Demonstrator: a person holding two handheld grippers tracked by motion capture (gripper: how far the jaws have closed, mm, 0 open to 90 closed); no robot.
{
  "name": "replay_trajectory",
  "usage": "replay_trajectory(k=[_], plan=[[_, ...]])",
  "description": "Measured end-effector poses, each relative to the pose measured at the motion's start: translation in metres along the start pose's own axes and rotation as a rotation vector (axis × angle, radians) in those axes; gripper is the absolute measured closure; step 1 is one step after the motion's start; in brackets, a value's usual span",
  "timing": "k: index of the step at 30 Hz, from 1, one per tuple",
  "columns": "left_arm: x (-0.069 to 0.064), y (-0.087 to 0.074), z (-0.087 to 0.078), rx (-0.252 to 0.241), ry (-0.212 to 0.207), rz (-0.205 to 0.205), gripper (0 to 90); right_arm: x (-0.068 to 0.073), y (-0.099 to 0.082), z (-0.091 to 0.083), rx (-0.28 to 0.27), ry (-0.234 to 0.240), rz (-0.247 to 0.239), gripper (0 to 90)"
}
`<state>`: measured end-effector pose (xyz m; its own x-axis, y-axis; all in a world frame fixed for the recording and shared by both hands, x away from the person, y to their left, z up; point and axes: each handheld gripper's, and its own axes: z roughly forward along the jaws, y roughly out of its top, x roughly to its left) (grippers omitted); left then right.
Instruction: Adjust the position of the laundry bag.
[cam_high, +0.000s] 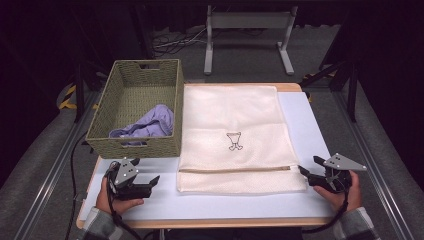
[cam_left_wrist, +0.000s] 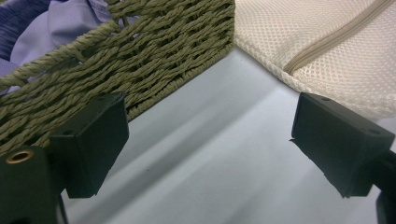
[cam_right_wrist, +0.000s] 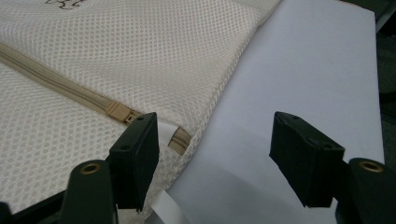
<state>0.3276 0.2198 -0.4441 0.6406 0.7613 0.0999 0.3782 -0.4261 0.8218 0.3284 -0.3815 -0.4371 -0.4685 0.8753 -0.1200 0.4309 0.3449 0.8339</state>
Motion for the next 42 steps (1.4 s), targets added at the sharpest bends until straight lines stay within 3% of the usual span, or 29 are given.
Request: replay_trajectory(k=[15,19,22,27,31,37,42], plan=[[-0.002,0.0,0.007,0.046,-0.05,-0.024,8.7,0.004,0.002,0.004,0.012,0.005,-0.009,31.7],[-0.007,0.005,0.014,0.037,-0.069,-0.038,9.5,0.005,0.002,0.004,0.019,0.016,-0.009,38.1],[-0.015,0.013,0.024,0.049,-0.102,-0.026,13.2,0.006,0.003,0.005,0.03,0.017,-0.005,46.9],[-0.026,0.025,0.038,0.066,-0.112,0.017,18.5,0.008,0.007,0.011,0.031,0.054,-0.034,64.2],[-0.029,0.029,0.044,0.074,-0.131,0.028,20.9,0.008,0.011,0.017,0.03,0.061,-0.033,64.6],[-0.028,0.031,0.053,0.095,-0.134,-0.027,26.5,0.005,0.017,0.025,0.032,0.061,0.0,64.4],[-0.03,0.036,0.059,0.107,-0.168,-0.016,38.4,0.003,0.018,0.029,0.043,0.069,0.018,63.7]])
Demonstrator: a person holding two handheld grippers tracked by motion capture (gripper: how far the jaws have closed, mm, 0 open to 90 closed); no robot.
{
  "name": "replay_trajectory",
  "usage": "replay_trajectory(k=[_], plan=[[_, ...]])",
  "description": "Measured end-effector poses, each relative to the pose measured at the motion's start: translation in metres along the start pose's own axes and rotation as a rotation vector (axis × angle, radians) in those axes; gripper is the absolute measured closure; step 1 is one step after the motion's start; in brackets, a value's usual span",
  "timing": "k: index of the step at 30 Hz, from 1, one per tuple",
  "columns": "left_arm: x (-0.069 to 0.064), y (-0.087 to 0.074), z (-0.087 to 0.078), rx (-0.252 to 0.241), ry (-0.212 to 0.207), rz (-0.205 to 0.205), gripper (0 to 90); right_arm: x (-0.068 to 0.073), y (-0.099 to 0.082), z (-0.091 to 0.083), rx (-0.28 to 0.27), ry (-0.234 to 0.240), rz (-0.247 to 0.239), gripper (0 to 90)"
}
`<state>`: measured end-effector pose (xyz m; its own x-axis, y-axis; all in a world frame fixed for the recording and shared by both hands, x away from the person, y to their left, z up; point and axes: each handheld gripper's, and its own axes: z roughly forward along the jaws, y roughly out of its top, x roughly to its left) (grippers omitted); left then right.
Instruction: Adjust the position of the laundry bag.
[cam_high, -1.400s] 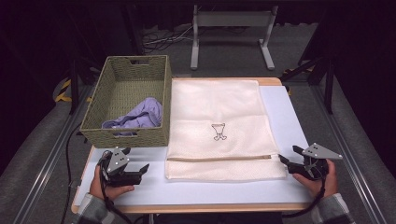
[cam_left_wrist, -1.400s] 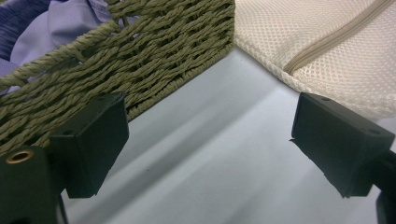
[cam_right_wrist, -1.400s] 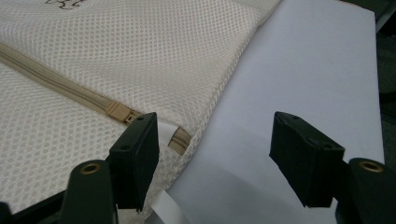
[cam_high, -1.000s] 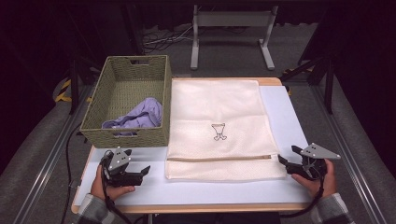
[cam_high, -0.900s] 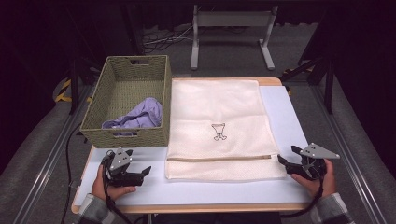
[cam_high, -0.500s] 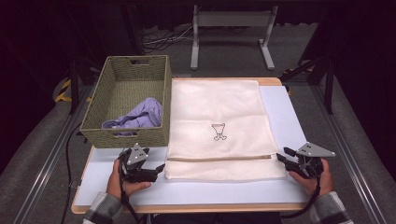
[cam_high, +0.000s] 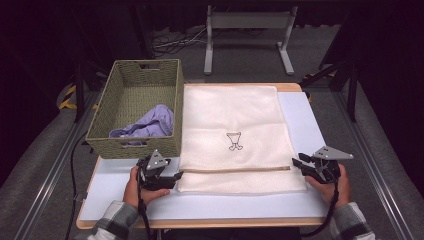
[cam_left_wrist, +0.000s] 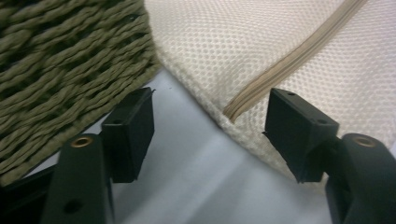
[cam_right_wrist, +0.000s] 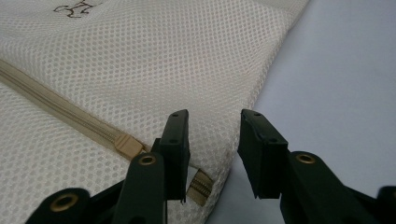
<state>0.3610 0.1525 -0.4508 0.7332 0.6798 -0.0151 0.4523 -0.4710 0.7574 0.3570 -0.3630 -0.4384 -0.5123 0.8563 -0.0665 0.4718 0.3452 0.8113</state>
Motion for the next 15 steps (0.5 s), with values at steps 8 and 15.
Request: replay_trajectory(k=[8,15], plan=[[-0.004,0.006,0.01,0.036,-0.004,0.028,48.7,0.0,0.0,0.001,0.003,0.017,0.008,60.9],[-0.003,0.005,0.011,0.047,-0.051,0.023,58.9,0.001,0.0,0.005,0.046,0.038,0.011,53.8]])
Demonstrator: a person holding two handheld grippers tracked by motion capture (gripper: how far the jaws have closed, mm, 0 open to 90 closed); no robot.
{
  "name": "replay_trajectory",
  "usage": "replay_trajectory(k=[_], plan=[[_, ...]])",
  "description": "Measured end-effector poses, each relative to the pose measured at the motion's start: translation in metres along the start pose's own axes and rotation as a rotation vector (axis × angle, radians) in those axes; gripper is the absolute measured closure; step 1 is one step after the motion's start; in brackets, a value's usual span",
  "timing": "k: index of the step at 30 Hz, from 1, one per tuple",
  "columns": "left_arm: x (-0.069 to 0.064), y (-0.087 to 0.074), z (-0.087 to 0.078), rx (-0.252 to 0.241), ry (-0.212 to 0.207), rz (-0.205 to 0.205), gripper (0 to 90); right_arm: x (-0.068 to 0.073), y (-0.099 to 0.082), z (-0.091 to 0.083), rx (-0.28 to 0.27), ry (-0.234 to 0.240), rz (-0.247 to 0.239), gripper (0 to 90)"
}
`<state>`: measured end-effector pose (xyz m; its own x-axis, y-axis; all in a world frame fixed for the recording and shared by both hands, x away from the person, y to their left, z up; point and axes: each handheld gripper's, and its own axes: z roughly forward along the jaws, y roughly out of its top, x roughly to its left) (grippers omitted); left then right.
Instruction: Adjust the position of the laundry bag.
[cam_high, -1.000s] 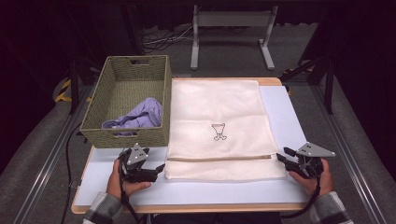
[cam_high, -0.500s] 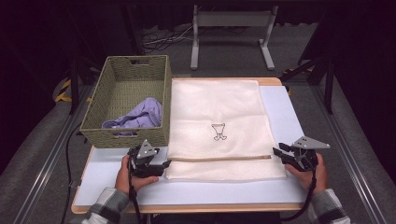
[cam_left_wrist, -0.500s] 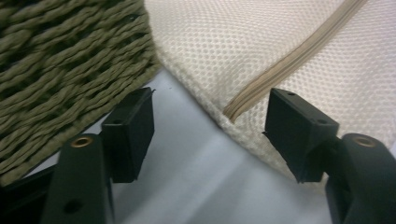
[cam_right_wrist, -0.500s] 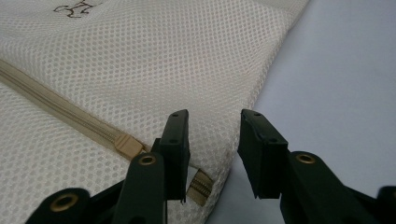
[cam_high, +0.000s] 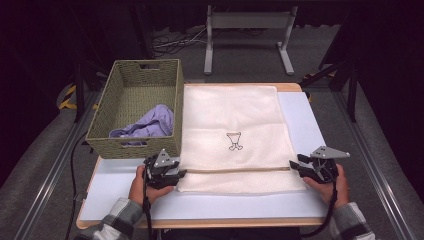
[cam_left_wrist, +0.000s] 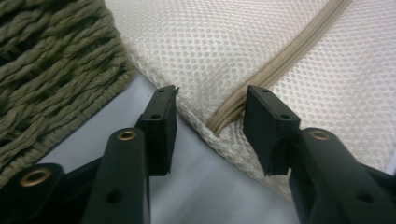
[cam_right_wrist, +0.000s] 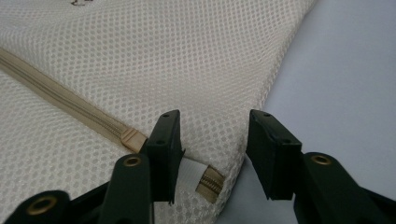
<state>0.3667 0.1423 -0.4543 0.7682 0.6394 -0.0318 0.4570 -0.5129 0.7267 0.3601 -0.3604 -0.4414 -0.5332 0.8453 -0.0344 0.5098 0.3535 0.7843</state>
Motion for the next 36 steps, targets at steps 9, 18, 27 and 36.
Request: replay_trajectory(k=[9,18,27,36], plan=[[-0.001,0.001,-0.002,0.018,-0.017,0.029,77.2,0.0,0.0,-0.001,0.035,0.062,0.015,73.2],[-0.002,0.001,-0.005,0.03,-0.035,0.05,80.0,0.004,0.0,-0.006,0.034,0.072,-0.011,78.2],[-0.005,0.0,-0.007,0.039,-0.033,0.076,79.9,0.008,-0.001,-0.009,0.03,0.063,-0.031,78.1],[-0.008,-0.001,-0.009,0.042,-0.031,0.087,79.8,0.011,-0.003,-0.012,0.028,0.063,-0.041,78.1]])
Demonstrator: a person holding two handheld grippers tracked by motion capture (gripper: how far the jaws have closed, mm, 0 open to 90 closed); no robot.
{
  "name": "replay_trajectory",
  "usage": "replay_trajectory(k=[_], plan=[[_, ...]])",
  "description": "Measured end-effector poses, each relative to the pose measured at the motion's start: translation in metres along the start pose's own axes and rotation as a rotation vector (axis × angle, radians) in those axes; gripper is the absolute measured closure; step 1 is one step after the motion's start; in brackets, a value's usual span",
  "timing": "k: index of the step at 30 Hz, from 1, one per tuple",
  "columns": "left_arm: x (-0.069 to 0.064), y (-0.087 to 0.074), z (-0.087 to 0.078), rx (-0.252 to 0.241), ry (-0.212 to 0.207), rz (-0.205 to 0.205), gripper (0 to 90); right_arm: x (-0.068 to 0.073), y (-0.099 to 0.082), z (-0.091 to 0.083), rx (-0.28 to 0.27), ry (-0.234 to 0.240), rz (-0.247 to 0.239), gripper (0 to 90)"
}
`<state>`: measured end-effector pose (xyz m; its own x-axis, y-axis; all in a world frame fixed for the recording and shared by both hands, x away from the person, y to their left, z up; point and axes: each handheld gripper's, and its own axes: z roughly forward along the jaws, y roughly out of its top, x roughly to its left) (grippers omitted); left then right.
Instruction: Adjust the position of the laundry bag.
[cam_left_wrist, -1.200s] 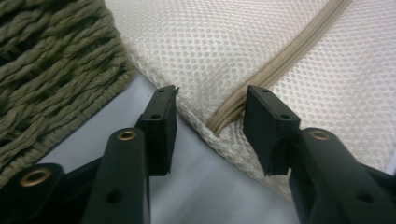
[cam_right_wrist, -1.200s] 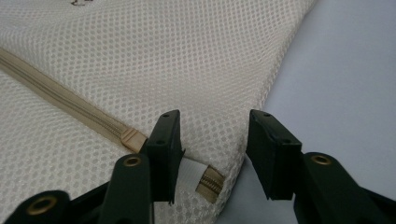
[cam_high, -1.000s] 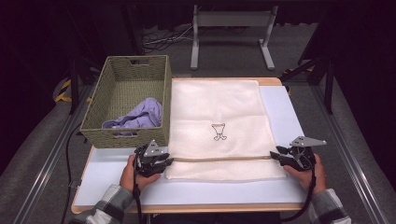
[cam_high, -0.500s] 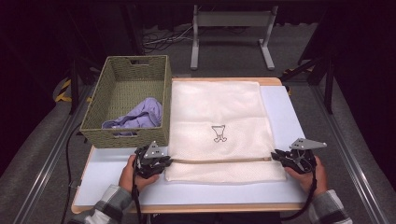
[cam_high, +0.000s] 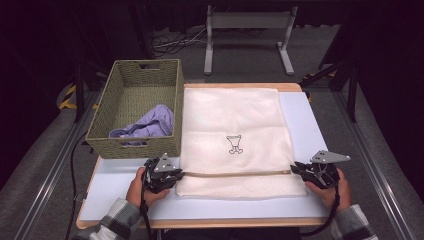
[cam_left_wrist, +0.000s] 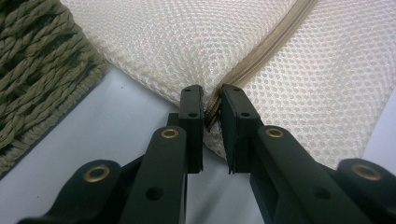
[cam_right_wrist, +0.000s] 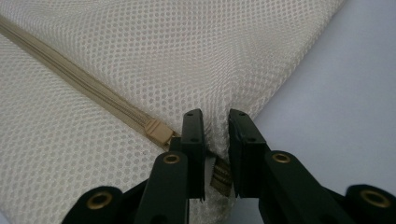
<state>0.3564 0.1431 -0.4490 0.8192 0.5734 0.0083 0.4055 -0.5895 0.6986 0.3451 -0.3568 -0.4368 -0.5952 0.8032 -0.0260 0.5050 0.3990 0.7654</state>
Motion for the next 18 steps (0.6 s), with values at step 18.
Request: replay_trajectory(k=[18], plan=[[-0.004,-0.0029,-0.0033,0.005,-0.006,0.019,79.3,0.0033,-0.0064,-0.0055,-0.012,-0.036,-0.006,63.1]])
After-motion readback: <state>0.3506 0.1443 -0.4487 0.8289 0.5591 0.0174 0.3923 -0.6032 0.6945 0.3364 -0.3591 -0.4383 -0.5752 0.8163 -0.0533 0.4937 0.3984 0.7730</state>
